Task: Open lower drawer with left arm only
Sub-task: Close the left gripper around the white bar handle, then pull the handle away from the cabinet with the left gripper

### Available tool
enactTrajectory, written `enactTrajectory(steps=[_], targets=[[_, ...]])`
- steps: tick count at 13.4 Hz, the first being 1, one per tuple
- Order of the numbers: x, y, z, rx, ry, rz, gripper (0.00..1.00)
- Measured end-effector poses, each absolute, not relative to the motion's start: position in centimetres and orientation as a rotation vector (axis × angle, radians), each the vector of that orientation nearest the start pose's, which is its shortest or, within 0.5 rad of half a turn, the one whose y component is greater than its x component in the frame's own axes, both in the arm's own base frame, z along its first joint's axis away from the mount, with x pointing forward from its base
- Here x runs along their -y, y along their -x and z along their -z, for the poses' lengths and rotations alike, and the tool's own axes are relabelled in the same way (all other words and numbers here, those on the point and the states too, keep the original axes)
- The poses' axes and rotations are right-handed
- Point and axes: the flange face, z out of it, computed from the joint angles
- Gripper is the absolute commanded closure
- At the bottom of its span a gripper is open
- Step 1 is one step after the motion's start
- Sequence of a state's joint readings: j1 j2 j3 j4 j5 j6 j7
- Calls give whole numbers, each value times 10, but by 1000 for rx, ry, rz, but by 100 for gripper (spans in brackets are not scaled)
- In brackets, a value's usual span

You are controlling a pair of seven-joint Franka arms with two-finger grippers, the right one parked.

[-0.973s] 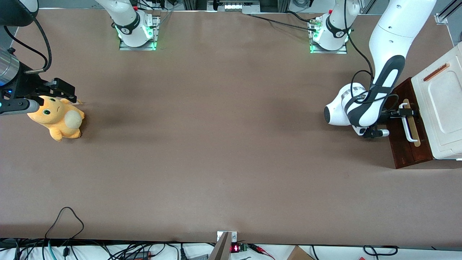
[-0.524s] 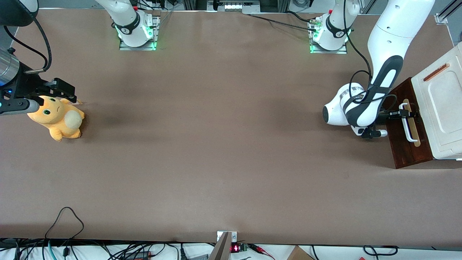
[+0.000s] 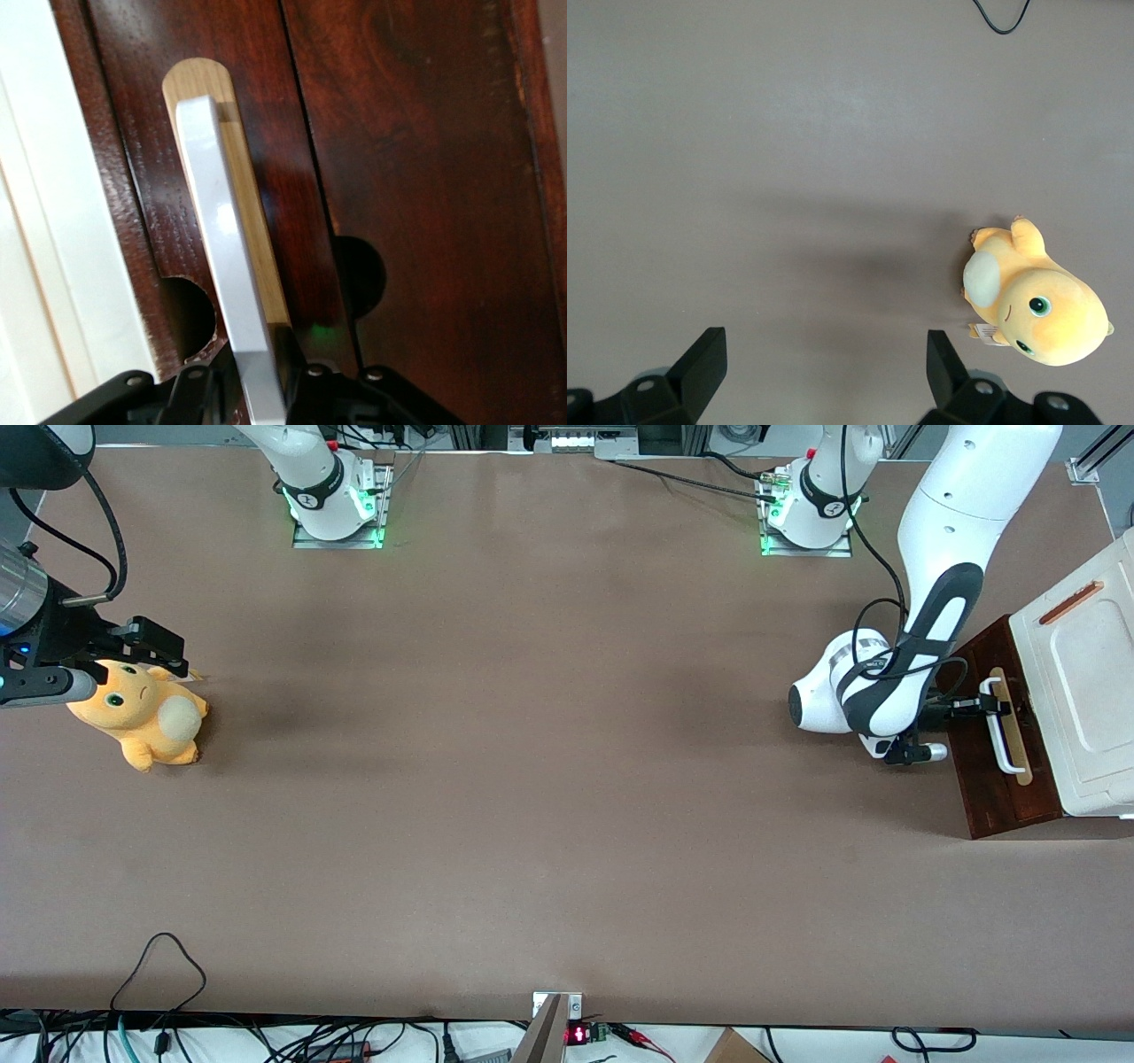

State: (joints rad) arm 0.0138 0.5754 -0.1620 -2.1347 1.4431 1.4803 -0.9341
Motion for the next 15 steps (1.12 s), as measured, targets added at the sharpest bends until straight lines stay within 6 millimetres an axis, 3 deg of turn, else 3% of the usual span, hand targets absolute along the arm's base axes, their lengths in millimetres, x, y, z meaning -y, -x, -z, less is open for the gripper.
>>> enactTrajectory(steps=[10, 15], targets=[[-32, -507, -156, -155, 1630, -182, 100], [-3, -506, -156, -178, 1647, -157, 100]])
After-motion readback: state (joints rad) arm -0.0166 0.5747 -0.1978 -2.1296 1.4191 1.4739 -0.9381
